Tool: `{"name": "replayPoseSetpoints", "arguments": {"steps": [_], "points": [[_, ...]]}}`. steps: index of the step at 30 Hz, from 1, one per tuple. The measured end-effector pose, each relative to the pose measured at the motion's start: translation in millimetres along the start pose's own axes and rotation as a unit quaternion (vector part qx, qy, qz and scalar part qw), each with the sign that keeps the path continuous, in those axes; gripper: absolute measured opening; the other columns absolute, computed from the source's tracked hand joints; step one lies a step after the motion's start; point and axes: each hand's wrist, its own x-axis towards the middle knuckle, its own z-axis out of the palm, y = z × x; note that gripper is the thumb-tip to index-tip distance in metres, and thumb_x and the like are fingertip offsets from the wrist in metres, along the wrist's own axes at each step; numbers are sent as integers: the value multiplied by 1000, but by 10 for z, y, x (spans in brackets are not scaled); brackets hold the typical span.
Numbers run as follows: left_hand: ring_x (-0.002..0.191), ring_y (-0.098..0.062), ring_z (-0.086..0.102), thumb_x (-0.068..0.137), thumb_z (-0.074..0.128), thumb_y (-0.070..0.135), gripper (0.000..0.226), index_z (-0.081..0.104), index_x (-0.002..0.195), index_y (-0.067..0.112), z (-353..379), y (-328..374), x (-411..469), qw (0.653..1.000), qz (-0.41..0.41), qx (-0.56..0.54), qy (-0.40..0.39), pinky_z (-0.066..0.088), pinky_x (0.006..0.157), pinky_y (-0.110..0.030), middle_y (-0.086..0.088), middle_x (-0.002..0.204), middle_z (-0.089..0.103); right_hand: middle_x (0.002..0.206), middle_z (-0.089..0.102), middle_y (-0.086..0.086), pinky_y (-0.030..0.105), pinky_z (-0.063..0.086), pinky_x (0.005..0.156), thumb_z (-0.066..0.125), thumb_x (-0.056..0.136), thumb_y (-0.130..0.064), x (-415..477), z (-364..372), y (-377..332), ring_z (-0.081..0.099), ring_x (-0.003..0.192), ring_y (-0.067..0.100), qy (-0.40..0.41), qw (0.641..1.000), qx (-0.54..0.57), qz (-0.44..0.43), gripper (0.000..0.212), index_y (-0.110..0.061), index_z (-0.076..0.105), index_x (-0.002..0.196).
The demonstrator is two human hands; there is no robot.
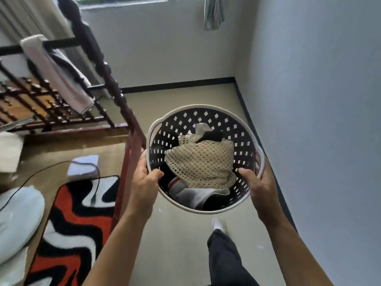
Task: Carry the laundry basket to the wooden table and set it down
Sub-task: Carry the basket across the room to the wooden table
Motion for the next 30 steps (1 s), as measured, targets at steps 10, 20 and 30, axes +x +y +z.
{"name": "replayPoseSetpoints", "arguments": {"steps": [10,20,30], "points": [[122,-48,64,76,53,3,59,66,127,31,541,601,2139,998,-3,-11,58,53,101,-65,-20,124,71,139,69,-6,49,54,115,67,83,-23,2585,680,-705,67,124,3,-65,996,-55,-15,72,-26,51,153],[128,-53,59,80,49,-1,59,64,131,26,486,811,4490,990,-10,-71,118,45,107,-71,-28,129,67,130,72,-4,54,55,112,68,81,-21,4908,1993,-848,71,120,11,-102,991,-84,-25,71,-20,54,150],[93,-11,68,86,40,-18,63,65,117,31,699,1552,7002,995,-12,-35,91,60,78,-23,4,98,76,135,72,6,51,54,114,63,82,-13,6922,2951,-1279,70,125,19,-55,998,-36,-23,67,-15,55,148]]}}
